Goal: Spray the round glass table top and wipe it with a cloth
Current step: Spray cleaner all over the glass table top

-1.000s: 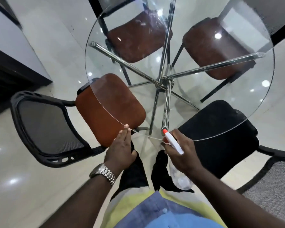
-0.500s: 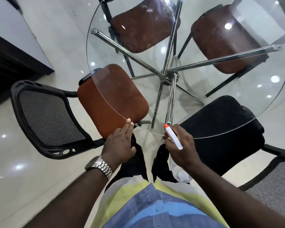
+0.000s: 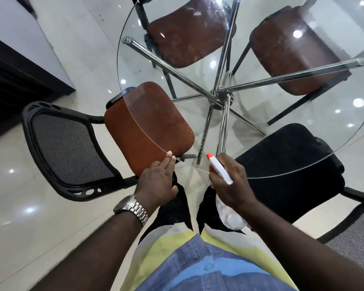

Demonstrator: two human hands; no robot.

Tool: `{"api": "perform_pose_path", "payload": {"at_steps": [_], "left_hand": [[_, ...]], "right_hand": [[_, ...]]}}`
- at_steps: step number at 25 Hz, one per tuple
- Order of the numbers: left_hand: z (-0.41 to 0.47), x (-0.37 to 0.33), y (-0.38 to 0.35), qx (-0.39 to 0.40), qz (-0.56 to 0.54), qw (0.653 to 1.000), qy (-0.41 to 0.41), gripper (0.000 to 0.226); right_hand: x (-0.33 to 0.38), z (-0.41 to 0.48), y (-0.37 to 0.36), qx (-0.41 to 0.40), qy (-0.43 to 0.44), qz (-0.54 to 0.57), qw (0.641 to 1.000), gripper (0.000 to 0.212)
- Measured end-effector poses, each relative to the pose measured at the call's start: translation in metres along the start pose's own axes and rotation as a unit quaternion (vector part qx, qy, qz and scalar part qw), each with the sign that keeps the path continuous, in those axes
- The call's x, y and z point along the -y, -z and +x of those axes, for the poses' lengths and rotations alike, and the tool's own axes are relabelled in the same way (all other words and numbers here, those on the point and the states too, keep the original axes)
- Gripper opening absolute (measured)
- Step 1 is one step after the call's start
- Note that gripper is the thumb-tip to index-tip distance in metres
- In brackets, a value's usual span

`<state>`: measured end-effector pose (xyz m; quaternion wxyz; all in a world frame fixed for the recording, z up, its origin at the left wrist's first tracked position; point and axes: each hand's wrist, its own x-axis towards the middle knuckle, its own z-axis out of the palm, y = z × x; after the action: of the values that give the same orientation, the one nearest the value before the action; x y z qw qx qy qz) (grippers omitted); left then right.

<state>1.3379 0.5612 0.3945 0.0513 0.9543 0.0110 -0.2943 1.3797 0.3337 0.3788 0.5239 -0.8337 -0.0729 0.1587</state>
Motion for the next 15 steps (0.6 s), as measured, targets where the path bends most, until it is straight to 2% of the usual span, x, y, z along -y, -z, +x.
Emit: {"api": "perform_pose_path", "payload": {"at_steps": [10,15], "left_hand": [[0.002,0.005,-0.003,-0.021,-0.015,1.0,-0.001,0.088],[0.006,0.028,0.004,-0.04,-0.032,0.997,0.049,0.091]], "right_hand": [[0.021,0.014,-0.013,0.007,-0.02,0.013,1.0,0.01],[0.039,0.032,-0.02,0.022,-0.039,0.014,0.999,0.009]]}}
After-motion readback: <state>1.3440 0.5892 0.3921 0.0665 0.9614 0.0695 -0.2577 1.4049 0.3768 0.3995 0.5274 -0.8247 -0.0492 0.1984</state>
